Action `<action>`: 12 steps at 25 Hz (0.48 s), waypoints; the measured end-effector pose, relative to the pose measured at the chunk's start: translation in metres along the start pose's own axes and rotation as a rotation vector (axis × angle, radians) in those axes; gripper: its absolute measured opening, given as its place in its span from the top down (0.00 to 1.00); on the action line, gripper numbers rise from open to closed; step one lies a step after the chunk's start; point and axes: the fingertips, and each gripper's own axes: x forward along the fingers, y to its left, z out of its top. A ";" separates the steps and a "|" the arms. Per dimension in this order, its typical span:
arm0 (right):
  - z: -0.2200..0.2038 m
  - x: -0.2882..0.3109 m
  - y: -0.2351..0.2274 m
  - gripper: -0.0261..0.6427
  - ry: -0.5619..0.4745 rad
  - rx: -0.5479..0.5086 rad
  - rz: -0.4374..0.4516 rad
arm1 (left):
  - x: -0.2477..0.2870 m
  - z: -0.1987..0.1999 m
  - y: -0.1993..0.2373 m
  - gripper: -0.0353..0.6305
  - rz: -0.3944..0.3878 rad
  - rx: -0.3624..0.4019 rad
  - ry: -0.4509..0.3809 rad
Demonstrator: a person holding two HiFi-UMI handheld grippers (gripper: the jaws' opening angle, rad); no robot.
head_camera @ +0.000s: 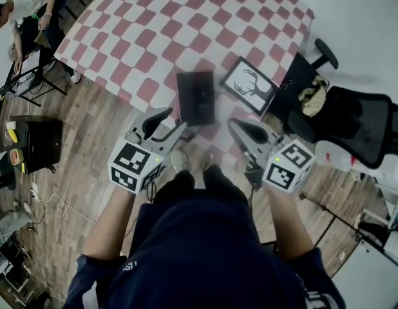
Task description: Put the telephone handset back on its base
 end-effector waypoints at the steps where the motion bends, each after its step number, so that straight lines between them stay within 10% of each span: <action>1: 0.000 0.000 0.003 0.94 -0.005 -0.005 -0.001 | -0.003 0.001 -0.001 0.67 0.003 0.008 -0.009; 12: -0.008 -0.001 0.031 0.94 -0.034 -0.029 0.004 | -0.026 0.008 -0.016 0.80 -0.010 0.069 -0.077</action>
